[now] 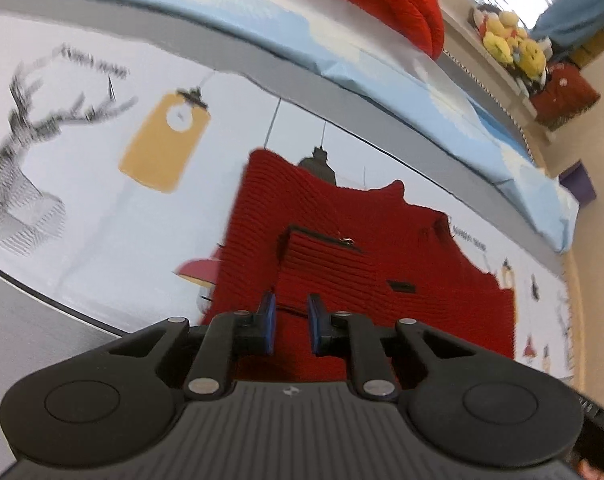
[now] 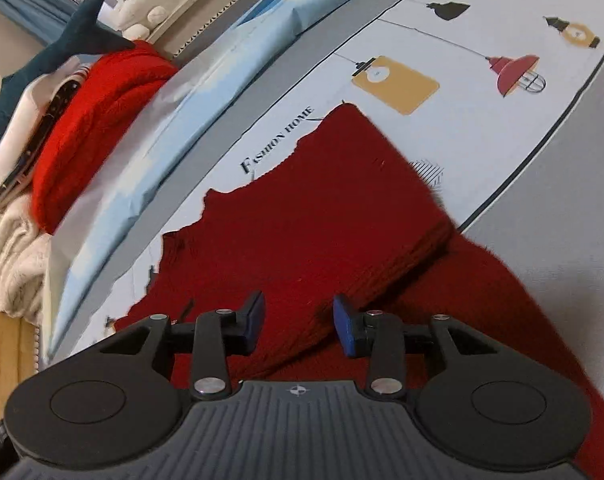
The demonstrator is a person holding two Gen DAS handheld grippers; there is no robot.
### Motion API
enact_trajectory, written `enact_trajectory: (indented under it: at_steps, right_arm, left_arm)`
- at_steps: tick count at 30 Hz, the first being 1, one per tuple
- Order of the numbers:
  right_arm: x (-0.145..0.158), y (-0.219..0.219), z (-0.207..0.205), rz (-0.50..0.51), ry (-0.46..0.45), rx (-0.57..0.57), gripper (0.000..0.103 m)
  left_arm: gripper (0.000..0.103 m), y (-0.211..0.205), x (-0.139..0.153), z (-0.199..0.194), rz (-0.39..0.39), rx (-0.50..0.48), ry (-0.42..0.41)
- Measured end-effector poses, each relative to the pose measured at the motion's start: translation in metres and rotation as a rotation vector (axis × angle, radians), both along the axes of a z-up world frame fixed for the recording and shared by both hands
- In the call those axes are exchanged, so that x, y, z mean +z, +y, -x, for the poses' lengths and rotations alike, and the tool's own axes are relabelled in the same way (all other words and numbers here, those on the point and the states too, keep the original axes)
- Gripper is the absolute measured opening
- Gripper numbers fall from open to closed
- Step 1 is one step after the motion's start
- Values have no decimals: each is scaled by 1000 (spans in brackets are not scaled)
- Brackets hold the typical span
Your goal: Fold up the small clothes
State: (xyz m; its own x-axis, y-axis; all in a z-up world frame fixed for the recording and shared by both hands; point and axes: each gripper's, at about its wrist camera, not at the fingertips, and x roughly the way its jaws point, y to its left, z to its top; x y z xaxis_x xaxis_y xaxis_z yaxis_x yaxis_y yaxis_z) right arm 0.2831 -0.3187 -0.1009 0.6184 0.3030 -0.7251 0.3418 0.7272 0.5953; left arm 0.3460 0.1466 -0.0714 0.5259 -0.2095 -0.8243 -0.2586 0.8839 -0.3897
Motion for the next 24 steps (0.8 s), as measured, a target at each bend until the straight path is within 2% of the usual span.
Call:
enact_trajectory:
  at_steps: [3, 7, 10, 13, 15, 17, 18, 19, 21, 24]
  right_arm:
    - [-2, -6, -1, -5, 2, 10, 40]
    - [0, -8, -5, -30, 4, 13, 40]
    - [1, -13, -7, -26, 6, 21, 40]
    - [-2, -21, -6, -29, 18, 18, 40]
    - [-4, -25, -6, -25, 27, 17, 40]
    - [-7, -28, -6, -18, 36, 13, 41]
    - [-8, -28, -7, -16, 39, 12, 41]
    - [-10, -29, -8, -15, 41, 11, 41]
    - [-11, -29, -9, -9, 46, 4, 41]
    - [-12, -27, -13, -7, 51, -4, 41]
  left_arm:
    - [20, -1, -21, -6, 82, 41, 31]
    - [34, -5, -48, -14, 136, 76, 60]
    - [36, 0, -62, -17, 151, 128, 68]
    - [36, 10, -71, -17, 208, 203, 49]
    - [34, 11, -72, -19, 222, 220, 34]
    - [32, 5, -69, -22, 175, 189, 19]
    - [24, 0, -66, -23, 129, 154, 16]
    - [8, -7, -60, -24, 63, 112, -2]
    - [8, -15, -42, -20, -39, 77, -68]
    - [7, -26, 4, -7, -126, 45, -230]
